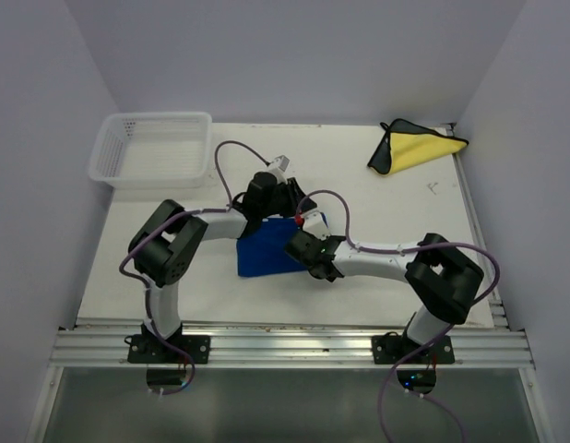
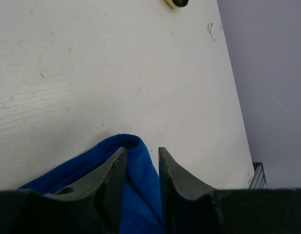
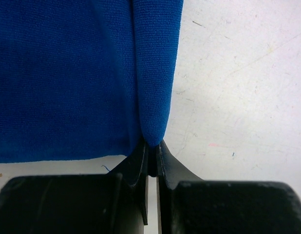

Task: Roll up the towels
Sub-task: Roll the towel

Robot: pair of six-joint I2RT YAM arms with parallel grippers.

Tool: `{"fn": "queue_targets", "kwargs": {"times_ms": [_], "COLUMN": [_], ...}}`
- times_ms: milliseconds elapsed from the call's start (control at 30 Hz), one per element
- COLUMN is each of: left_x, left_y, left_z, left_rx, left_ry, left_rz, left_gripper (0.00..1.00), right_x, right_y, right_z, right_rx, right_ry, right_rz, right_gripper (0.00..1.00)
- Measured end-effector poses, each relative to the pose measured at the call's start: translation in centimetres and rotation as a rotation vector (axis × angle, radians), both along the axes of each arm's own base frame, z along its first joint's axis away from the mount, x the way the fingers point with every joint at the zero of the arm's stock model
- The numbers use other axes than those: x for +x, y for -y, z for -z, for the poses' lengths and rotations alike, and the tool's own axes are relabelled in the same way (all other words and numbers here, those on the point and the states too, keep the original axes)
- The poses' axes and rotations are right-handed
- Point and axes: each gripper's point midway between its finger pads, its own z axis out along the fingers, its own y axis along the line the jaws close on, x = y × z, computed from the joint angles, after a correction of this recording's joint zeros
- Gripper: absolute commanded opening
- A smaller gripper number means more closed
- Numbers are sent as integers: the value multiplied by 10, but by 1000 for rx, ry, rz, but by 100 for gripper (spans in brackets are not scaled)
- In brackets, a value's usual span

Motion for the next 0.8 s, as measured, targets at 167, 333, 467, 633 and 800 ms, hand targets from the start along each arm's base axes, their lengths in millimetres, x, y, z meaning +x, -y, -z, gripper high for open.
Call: {"fn": "queue_targets", "kwargs": {"times_ms": [167,333,467,633,800], "left_x": [9,2,-9,-19,-24], "left_y": [-8,-7,2,14,20], "left_z": [-26,-24,-28,-30,-28], "left_rx": [-17,-39,-91,-169,-208], "left_ry": [52,24,-1,-36,-72], "left_rz": [-22,11,76,143,170], "left_gripper": [36,31,32,32,33], "right_x": [-2,-1,1,0,0], "right_y": [-2,-6,-8,-7,-7], "right_z": [3,0,0,4,3], "right_rx": [-49,-90,-131,-193,-243], "right_ry": [4,12,11,13,21], "right_rz": [4,5,-2,-13,-17], "right_gripper": [0,0,0,0,0]}}
